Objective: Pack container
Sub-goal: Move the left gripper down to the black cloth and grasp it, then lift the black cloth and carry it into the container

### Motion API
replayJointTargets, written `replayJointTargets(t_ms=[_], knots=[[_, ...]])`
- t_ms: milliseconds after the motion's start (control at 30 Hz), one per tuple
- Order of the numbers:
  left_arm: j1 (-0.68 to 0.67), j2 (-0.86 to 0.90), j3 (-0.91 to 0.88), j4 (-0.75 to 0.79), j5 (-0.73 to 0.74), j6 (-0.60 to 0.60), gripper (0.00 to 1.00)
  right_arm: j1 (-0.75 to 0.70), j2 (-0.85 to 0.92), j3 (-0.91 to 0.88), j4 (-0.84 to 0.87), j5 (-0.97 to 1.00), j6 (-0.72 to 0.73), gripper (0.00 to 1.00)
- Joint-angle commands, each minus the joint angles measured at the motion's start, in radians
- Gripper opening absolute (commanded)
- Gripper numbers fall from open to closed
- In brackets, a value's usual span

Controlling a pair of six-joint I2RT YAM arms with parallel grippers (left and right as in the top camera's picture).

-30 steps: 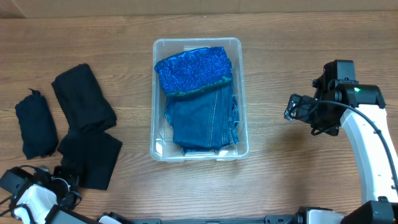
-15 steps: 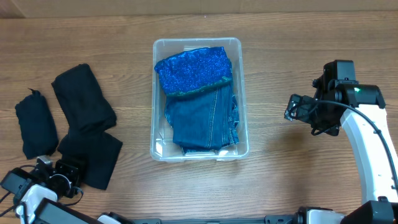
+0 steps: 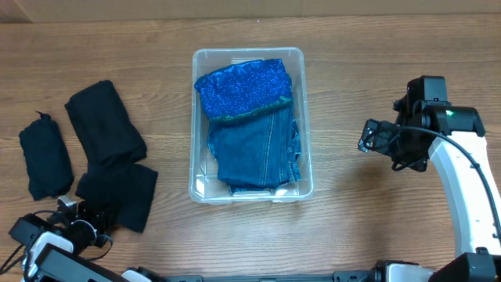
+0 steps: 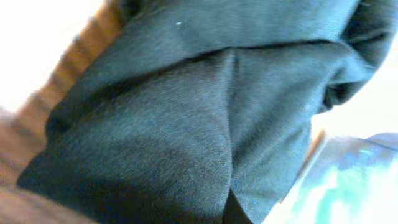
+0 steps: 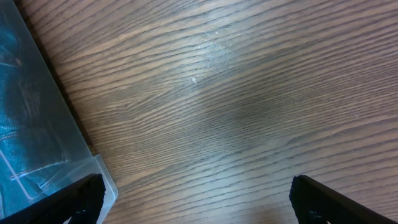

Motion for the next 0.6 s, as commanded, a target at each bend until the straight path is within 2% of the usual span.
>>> replayJointTargets(t_ms=[0,267,400,567], knots=[[-0.002,0.005,0.053,-0.025,0.209,0.005,0.04,-0.003,-0.004,0.016,0.002,0.007,0.003,1.0],[-0.082,-0.107,0.216,-0.163,0.325,0.053,0.04,-0.003,-0.004,0.016,0.006,0.007,0.003,1.0],[-0.199,-0.193,0.363,-0.188,0.36,-0.014,0.04,-0.003,-0.004,0.016,0.008,0.007,0.003,1.0],[-0.426,-0.227,0.592,-0.191,0.359,-0.071,0.04,-0.003,-0.004,0.016,0.011,0.007,0.003,1.0]])
